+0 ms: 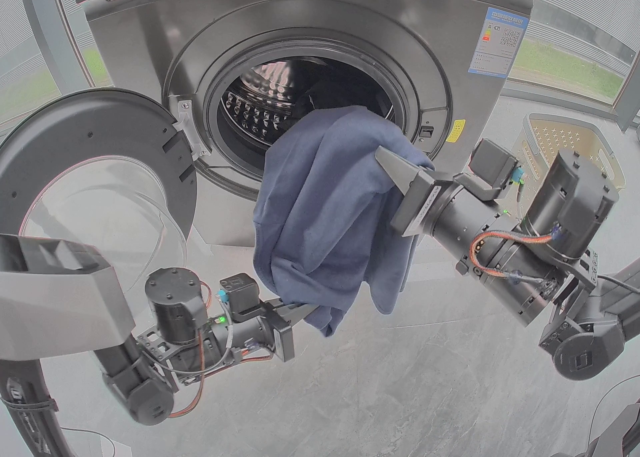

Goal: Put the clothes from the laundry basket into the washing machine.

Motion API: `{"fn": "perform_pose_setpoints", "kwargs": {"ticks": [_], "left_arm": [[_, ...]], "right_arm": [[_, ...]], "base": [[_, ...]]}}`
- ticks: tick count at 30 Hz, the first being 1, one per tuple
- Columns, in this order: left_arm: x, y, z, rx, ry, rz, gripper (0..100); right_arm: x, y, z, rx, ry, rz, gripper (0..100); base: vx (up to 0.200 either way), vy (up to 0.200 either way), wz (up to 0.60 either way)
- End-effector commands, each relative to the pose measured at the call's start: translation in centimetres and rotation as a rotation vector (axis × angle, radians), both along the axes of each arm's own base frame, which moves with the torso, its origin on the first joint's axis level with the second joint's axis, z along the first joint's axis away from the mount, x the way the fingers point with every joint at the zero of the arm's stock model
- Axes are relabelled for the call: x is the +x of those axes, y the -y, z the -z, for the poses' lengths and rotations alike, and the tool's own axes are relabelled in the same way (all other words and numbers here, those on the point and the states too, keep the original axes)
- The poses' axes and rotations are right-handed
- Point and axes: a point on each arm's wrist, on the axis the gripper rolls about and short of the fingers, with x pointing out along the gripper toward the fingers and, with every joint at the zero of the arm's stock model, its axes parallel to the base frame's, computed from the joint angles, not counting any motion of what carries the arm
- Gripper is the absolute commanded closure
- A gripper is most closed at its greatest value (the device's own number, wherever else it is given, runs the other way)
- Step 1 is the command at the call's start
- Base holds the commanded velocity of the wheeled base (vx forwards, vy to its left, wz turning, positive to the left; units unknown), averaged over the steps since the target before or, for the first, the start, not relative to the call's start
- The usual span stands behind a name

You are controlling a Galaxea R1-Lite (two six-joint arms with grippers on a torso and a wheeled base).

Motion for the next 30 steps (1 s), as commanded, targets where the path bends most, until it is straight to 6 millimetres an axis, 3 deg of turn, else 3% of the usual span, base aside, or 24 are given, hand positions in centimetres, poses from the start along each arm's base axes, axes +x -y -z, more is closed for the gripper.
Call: {"fn": "perform_pose_setpoints", "kwargs": {"ticks": [1, 7, 21, 30], "left_arm": [[-6.2, -2.1, -4.7, -0.053, 0.08, 0.056, 100], [-8.3, -2.9, -6.6, -0.108, 0.119, 0.072, 100], [-4.1, -1.1, -8.2, -0.22, 0.147, -0.127, 100], [-3.2, -0.6, -9.2, -0.255, 0.189, -0.187, 100]], "right_arm": [[0.9, 0.4, 3.7, -0.103, -0.087, -0.011, 0], [1.4, -0.2, 6.0, -0.144, -0.13, -0.01, 0], [0.7, 0.6, 7.5, -0.177, -0.134, 0.004, 0], [0.1, 1.0, 8.3, -0.218, -0.149, 0.001, 0]], "base": [[0.0, 0.0, 0.0], [0.0, 0.0, 0.0], [0.0, 0.0, 0.0], [0.0, 0.0, 0.0]]}}
